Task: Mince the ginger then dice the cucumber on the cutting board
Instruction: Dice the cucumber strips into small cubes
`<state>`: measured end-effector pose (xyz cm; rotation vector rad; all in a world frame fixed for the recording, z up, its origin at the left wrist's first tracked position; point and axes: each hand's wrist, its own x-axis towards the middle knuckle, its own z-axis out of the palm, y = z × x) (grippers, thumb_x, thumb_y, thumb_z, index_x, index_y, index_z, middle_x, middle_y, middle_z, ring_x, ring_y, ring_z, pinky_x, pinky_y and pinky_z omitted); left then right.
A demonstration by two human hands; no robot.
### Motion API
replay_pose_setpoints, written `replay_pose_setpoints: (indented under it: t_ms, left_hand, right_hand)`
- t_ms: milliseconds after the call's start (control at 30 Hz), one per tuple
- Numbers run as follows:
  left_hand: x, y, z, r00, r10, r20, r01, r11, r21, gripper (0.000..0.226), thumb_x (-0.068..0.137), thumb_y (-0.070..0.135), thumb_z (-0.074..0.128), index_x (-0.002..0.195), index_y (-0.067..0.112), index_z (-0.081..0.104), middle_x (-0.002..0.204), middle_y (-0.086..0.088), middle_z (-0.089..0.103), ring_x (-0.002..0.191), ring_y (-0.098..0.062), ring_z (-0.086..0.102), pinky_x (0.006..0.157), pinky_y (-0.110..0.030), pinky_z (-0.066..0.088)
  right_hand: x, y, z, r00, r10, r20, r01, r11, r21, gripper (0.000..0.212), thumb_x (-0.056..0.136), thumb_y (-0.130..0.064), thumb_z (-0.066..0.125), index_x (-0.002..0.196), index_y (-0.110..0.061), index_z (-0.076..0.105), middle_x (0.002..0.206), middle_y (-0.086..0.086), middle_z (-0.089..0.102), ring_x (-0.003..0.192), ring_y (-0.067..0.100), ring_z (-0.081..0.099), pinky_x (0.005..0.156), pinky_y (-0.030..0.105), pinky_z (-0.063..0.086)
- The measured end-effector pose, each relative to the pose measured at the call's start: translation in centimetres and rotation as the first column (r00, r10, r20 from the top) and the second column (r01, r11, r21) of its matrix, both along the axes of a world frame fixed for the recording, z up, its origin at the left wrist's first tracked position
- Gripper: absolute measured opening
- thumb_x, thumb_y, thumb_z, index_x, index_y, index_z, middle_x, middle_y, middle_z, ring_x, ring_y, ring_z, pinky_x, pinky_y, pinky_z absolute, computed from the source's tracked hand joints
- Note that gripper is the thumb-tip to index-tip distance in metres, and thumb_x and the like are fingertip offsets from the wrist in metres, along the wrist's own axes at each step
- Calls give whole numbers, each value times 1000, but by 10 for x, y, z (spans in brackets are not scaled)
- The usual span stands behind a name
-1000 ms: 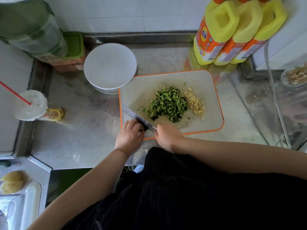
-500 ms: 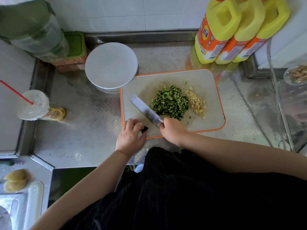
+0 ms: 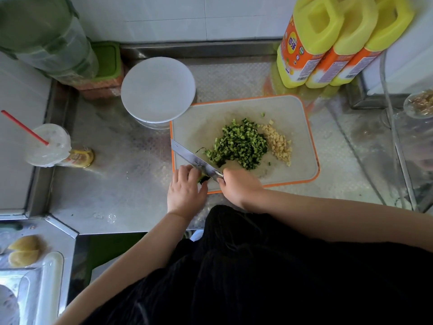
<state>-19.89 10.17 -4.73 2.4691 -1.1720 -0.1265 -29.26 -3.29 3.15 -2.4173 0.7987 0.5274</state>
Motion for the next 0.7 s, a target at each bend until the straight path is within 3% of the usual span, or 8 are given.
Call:
replay_pose_setpoints:
  t_ms: [100, 233, 433, 600, 700]
  left_hand:
    - [7, 0, -4, 997, -73, 26, 74, 996, -58, 23, 81, 26, 49, 80, 7, 62, 92, -10, 58, 85, -33, 52, 69, -41, 52]
    - [13, 1, -10, 994, -99, -45, 94, 991, -99, 22, 82, 25, 49, 78, 8, 64, 87, -6, 59, 83, -29, 53, 56, -39, 53]
    - [14, 4, -18, 993, -94, -72, 85, 989, -120, 23, 83, 26, 52, 82, 8, 66, 88, -6, 60, 85, -24, 48, 57, -38, 52]
    - [14, 5, -19, 993, -114, -42, 108, 987, -119, 23, 84, 25, 52, 83, 7, 66, 90, -8, 61, 85, -28, 53, 57, -41, 54]
    - [12, 6, -17, 994, -106, -36, 101, 988, -119, 24, 86, 26, 50, 84, 7, 66, 90, -9, 59, 86, -27, 52, 59, -40, 54]
  right_hand:
    - [-1, 2, -3, 1000, -4, -15, 4, 999, 35, 24, 101, -31, 40, 94, -10, 51, 80, 5, 51, 72, 26, 52, 60, 30, 35]
    - [-2, 4, -7, 998, -20, -55, 24, 997, 77, 22, 101, -30, 38, 96, -12, 49, 94, 10, 59, 81, 29, 54, 64, 32, 35]
    - [5, 7, -13, 995, -14, -96, 21, 997, 77, 22, 100, -24, 40, 104, -7, 53, 103, 14, 62, 93, 34, 59, 67, 32, 38]
    - [10, -1, -15, 994, -61, -88, 71, 991, 111, 31, 101, -32, 41, 104, -6, 57, 100, 13, 62, 92, 32, 59, 68, 31, 38]
    - [8, -10, -11, 990, -127, -65, 135, 982, 130, 26, 100, -32, 41, 97, -8, 53, 92, 11, 59, 88, 32, 59, 66, 31, 38]
